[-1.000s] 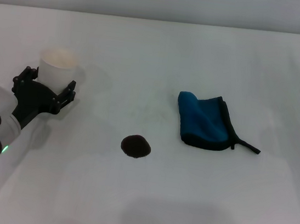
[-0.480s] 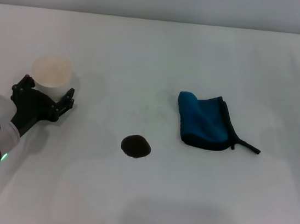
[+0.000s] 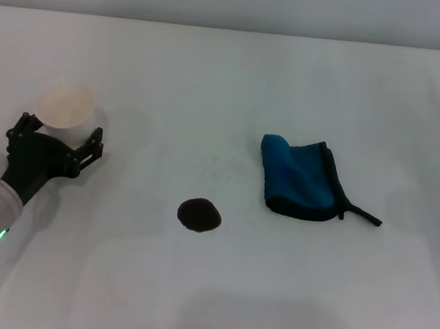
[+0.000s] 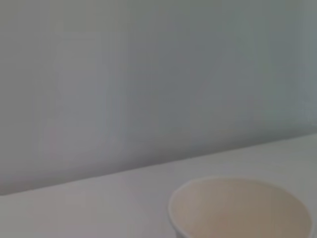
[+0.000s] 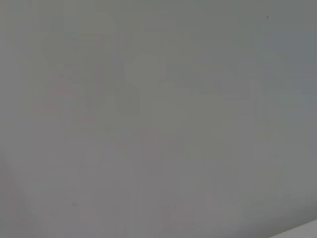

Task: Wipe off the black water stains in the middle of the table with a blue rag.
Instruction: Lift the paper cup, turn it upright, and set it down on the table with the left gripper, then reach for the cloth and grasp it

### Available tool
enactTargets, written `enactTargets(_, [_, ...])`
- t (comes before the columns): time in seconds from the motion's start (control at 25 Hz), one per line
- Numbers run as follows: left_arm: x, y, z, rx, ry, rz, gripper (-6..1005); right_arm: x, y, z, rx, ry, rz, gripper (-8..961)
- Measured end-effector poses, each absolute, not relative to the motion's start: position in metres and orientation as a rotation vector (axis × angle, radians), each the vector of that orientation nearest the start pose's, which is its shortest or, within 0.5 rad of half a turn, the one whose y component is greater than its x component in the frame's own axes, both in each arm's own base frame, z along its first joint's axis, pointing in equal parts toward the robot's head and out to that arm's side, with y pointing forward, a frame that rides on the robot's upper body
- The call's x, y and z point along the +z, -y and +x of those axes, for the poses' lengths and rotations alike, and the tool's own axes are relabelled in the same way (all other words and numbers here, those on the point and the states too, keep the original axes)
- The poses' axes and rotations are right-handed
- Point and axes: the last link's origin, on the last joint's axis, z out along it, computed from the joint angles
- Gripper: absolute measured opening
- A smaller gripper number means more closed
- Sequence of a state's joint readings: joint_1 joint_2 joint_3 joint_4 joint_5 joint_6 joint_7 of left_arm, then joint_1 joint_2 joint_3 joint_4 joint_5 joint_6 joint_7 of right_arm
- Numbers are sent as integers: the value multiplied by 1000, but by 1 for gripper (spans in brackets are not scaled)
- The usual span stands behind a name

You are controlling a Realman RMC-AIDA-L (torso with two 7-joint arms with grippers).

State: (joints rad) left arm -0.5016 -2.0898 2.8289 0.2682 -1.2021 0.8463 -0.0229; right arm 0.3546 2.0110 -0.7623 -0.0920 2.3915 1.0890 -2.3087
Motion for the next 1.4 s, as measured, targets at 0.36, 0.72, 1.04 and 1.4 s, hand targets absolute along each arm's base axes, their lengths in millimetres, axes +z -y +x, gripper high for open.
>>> enactTargets(0.36, [-102,-310,-312,-465,637,-1977,889,42,-304,403,862,-1020,-1412,787])
enactTargets(0.72, [-101,-287,-318,-525,668,-1932,889,46,-304,398,908,-985,-1405,786])
enactTargets(1.04, [-89,-257,-322,-642,674,-1818,889,52,-303,397,940,-969,-1367,785])
enactTargets(1.4, [-61,-239,-327,-794,701,-1601,889,75,-325,367,1027,-963,-1673,785])
